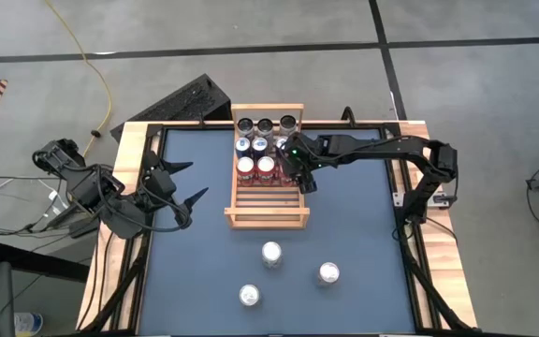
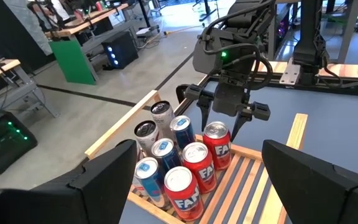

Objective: Place canned beverage on shelf
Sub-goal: Put the orange soda can on the shelf aligned with the other orange soda cans

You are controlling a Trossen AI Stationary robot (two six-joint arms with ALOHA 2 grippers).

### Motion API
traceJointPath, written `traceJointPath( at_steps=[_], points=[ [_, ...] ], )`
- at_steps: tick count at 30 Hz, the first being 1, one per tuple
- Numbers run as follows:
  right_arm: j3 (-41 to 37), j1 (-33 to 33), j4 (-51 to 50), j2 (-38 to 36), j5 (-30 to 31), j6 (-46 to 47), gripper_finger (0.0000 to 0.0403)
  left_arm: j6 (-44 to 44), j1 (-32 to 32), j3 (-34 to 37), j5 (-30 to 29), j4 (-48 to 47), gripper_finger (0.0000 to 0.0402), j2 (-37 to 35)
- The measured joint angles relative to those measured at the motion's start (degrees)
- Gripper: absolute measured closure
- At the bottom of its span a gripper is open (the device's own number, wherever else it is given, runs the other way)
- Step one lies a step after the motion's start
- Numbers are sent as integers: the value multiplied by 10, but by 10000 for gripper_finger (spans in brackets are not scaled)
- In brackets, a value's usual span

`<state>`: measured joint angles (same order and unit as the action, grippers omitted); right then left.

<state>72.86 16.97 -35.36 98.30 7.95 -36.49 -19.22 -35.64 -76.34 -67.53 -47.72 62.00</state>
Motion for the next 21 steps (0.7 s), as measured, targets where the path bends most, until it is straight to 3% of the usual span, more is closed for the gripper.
traceJointPath(
  at_steps=[9, 21],
  points=[
    [-4, 1, -44, 5, 38, 0, 56, 0, 0, 0, -8, 0, 68, 0],
    [-2, 1, -38, 2, 46, 5, 64, 0, 0, 0, -8, 0, 68, 0]
  ],
)
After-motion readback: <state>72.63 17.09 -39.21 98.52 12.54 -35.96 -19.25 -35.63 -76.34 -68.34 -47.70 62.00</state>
